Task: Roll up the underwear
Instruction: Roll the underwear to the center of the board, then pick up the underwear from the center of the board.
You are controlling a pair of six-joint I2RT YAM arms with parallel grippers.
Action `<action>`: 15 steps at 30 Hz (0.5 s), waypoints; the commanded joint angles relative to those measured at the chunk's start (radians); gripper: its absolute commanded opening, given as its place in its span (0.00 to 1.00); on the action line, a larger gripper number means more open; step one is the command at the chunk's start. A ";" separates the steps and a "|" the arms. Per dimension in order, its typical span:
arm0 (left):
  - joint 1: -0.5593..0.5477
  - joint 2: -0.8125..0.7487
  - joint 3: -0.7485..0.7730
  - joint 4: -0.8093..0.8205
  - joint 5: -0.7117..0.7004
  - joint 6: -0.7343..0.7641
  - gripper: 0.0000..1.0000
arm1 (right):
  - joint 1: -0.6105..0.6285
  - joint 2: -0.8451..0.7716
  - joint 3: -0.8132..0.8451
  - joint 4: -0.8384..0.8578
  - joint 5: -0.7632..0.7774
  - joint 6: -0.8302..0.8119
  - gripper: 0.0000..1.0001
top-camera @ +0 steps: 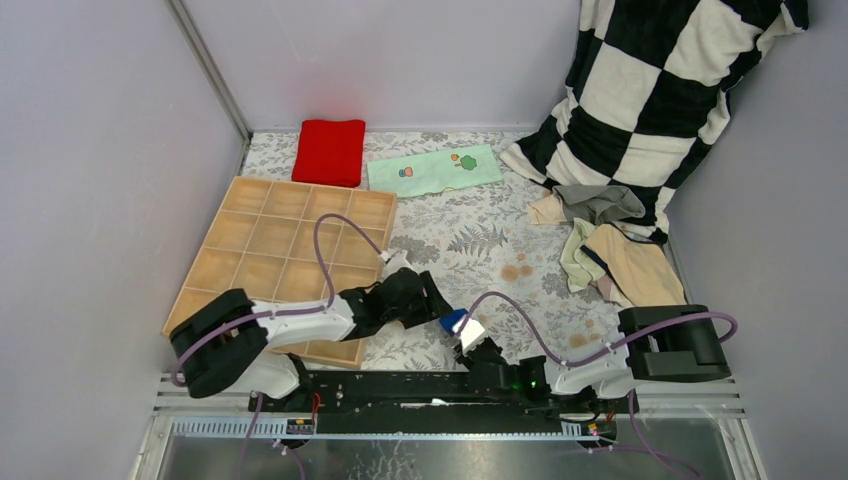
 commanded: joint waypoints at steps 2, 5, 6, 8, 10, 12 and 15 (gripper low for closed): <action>0.025 -0.098 0.006 -0.093 -0.095 0.020 0.71 | 0.003 -0.044 -0.105 0.141 -0.022 0.199 0.00; 0.028 -0.142 0.014 -0.148 -0.129 0.036 0.72 | -0.007 -0.065 -0.151 0.202 -0.051 0.283 0.00; 0.027 -0.153 0.014 -0.155 -0.137 0.040 0.72 | -0.010 -0.067 -0.171 0.226 -0.058 0.308 0.00; 0.027 -0.170 0.013 -0.163 -0.141 0.053 0.72 | -0.019 -0.071 -0.199 0.264 -0.064 0.366 0.00; 0.028 -0.178 0.009 -0.154 -0.128 0.068 0.72 | -0.027 -0.073 -0.213 0.267 -0.070 0.435 0.00; 0.026 -0.179 -0.001 -0.115 -0.092 0.088 0.72 | -0.030 -0.075 -0.215 0.242 -0.061 0.513 0.00; 0.020 -0.165 -0.008 -0.060 -0.037 0.112 0.72 | -0.032 -0.083 -0.212 0.161 -0.030 0.676 0.00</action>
